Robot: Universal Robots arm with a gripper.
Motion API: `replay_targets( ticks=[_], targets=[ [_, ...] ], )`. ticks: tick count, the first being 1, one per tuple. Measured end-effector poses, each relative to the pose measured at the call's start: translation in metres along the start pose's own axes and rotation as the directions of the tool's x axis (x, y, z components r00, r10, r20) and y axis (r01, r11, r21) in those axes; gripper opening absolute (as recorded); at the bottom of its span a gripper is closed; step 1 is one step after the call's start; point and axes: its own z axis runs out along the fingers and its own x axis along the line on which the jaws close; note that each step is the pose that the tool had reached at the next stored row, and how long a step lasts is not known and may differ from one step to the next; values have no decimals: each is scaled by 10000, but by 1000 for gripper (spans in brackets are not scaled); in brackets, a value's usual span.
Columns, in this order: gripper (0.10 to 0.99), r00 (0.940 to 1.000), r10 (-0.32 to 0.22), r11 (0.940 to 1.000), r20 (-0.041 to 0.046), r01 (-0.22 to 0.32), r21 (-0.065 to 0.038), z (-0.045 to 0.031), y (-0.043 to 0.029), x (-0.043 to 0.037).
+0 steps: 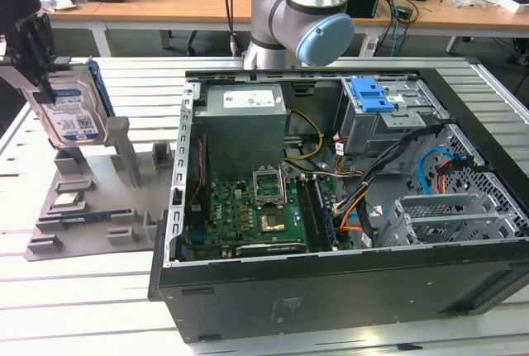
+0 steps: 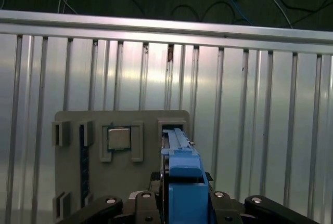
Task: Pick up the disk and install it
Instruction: 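Pick up the disk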
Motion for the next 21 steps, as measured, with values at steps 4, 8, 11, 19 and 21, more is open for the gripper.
replay_targets(
  ticks=[4,8,11,19,21],
  targets=[
    [369,10000,0,10000,0,0,0,-70,2,0],
    [369,10000,0,10000,0,0,0,-144,3,0],
    [369,10000,0,10000,0,0,0,-212,5,1],
    [369,10000,1,10000,0,-1,0,-355,9,1],
    [369,10000,0,10000,0,0,0,-382,9,1]
  ],
)
